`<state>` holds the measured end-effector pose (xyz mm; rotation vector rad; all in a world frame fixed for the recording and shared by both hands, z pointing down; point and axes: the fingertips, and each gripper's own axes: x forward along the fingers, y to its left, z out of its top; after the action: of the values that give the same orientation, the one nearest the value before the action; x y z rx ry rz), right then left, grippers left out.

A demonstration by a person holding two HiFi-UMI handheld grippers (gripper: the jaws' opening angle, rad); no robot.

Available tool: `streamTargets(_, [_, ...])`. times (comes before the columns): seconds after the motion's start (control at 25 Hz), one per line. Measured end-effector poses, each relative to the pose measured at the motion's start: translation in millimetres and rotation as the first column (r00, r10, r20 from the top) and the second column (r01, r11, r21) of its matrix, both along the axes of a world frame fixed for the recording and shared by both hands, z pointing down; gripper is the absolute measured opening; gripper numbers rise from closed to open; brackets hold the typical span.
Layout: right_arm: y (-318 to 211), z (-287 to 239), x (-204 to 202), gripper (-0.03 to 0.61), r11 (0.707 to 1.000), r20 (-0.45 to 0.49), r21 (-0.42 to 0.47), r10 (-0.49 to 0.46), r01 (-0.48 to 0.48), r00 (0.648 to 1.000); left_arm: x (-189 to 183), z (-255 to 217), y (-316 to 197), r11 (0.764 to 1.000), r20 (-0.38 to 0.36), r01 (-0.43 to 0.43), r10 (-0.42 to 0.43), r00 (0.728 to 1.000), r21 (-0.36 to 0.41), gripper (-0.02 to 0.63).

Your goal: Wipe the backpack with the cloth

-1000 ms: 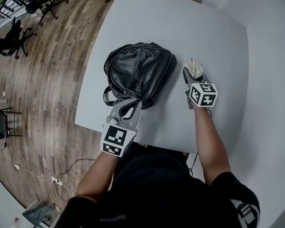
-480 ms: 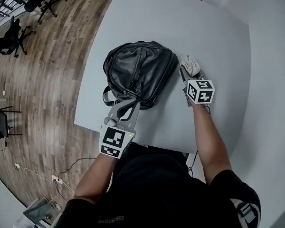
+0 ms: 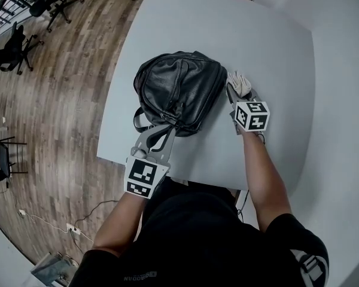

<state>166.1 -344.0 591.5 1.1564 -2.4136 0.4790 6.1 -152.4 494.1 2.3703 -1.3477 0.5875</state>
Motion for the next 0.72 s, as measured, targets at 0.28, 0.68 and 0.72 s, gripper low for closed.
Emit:
streamTargets(0.28, [15.4, -4.1, -3.9, 0.109, 1.0, -0.005, 0.009, 0.011, -0.011, 1.0, -10.0, 0.6, 7.0, 1.0, 0.0, -0.012, 0.012, 1.0, 0.001, 0.006])
streamTargets(0.68, [52.1, -0.9, -16.5, 0.109, 1.0, -0.013, 0.005, -0.011, 0.011, 1.0, -16.6, 1.5, 19.4, 0.999, 0.017, -0.025, 0.024, 1.0, 0.023, 0.006])
streamTargets(0.72, [55.7, 0.6, -17.2, 0.109, 1.0, -0.012, 0.003, -0.009, 0.009, 1.0, -17.8, 2.6, 21.1, 0.999, 0.02, -0.025, 0.025, 0.999, 0.026, 0.006])
